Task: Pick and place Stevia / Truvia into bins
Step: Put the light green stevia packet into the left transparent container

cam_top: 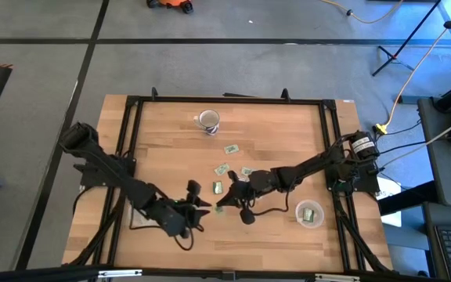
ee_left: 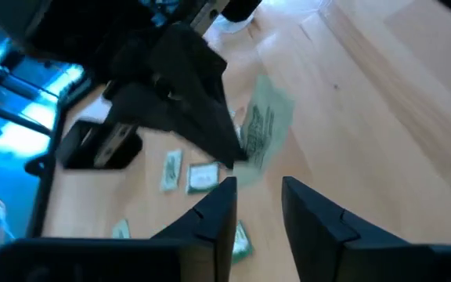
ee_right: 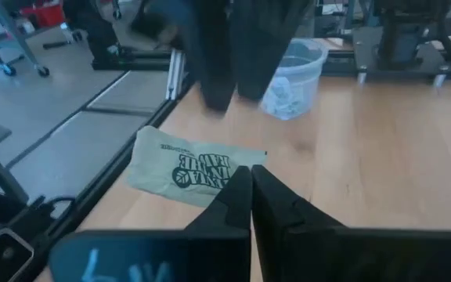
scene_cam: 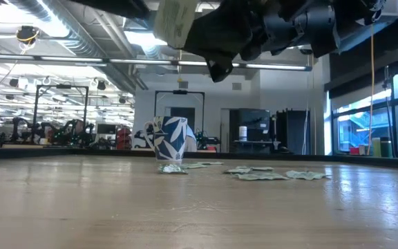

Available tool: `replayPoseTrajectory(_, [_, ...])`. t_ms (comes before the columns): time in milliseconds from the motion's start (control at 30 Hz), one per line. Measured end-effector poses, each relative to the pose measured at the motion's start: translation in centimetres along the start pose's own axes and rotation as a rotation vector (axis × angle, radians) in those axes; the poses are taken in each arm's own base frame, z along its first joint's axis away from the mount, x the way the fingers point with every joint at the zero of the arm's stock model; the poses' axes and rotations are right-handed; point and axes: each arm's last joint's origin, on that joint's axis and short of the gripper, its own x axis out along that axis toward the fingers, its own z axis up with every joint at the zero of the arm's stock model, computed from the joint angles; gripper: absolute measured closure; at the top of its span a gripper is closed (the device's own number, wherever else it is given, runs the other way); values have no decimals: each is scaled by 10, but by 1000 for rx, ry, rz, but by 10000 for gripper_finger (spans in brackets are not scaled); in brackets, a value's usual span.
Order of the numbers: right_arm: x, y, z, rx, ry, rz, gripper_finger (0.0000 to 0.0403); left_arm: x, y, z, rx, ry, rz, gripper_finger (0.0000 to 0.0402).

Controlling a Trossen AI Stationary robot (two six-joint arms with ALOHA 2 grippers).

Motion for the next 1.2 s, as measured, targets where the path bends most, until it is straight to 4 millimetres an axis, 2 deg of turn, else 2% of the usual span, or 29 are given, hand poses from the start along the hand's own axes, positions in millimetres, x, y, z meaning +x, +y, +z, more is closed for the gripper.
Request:
replayPoseTrajectory(167, [0, -1, 2, 15, -10, -2, 403, 14, -1, 0, 33, -1, 18, 279])
replayPoseTrajectory(467, [0, 0, 6, 10, -51, 3, 403, 14, 1, 9, 21, -82, 48, 275])
replayPoseTrajectory(667, [0, 0, 6, 10, -48, 2, 403, 14, 1, 10, 24, -90, 51, 307])
replayPoseTrajectory(933, [0, 0, 6, 0, -47, 2, 391, 14, 0, 10, 22, -93, 30, 392])
replayPoseTrajectory(1067, [0, 0, 6, -20, -46, 4, 367, 14, -1, 10, -3, -95, 21, 397])
replayPoseTrajectory(1200, [0, 0, 4, -24, -30, 8, 314, 14, -1, 10, -55, -99, -6, 398])
